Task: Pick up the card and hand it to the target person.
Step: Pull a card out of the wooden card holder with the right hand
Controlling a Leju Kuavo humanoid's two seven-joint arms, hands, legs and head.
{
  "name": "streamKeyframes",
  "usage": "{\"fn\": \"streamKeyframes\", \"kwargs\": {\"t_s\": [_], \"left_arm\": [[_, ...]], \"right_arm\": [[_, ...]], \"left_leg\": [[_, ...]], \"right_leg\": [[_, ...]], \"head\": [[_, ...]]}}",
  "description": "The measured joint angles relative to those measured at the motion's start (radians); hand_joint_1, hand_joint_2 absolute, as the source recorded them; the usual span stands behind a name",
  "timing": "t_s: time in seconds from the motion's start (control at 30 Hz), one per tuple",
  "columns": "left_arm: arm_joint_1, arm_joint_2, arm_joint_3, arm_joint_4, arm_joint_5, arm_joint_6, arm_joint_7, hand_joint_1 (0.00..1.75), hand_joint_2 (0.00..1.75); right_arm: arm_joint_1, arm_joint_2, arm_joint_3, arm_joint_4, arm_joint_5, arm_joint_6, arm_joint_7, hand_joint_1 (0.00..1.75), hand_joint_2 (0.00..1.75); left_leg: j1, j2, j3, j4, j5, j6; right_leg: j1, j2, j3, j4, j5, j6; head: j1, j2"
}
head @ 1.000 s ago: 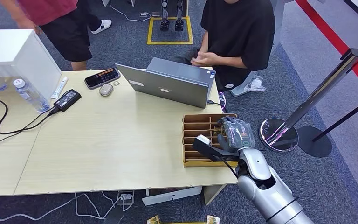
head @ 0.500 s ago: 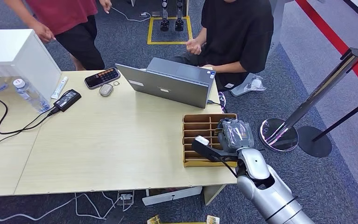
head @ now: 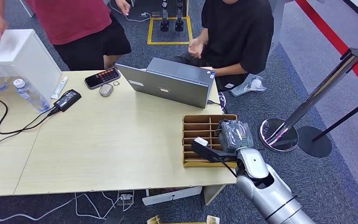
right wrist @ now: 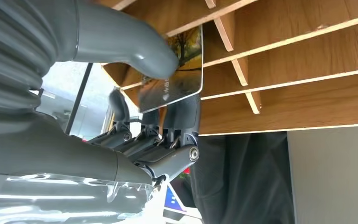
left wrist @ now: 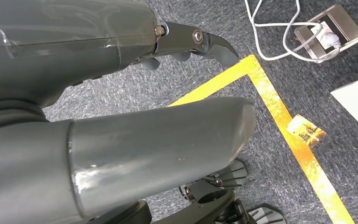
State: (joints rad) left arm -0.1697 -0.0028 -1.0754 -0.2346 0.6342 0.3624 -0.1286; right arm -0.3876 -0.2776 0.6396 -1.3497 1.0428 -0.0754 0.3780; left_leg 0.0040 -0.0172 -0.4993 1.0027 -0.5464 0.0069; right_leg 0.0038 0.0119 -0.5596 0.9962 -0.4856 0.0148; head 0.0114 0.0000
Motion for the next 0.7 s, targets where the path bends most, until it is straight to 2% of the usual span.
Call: {"fn": "streamKeyframes", "kwargs": {"t_s": [0.17, 0.7], "left_arm": [[0.000, 0.000, 0.000, 0.000, 0.000, 0.000, 0.000, 0.00, 0.00], [0.000, 0.000, 0.000, 0.000, 0.000, 0.000, -0.003, 0.00, 0.00]], "right_arm": [[-0.006, 0.000, 0.002, 0.000, 0.001, 0.005, 0.004, 1.46, 1.75], [-0.011, -0.003, 0.010, -0.028, 0.012, 0.017, 0.013, 1.55, 1.75]], "left_leg": [[0.000, 0.000, 0.000, 0.000, 0.000, 0.000], [0.000, 0.000, 0.000, 0.000, 0.000, 0.000]], "right_leg": [[0.000, 0.000, 0.000, 0.000, 0.000, 0.000], [0.000, 0.000, 0.000, 0.000, 0.000, 0.000]], "head": [[0.000, 0.000], [0.000, 0.000]]}}
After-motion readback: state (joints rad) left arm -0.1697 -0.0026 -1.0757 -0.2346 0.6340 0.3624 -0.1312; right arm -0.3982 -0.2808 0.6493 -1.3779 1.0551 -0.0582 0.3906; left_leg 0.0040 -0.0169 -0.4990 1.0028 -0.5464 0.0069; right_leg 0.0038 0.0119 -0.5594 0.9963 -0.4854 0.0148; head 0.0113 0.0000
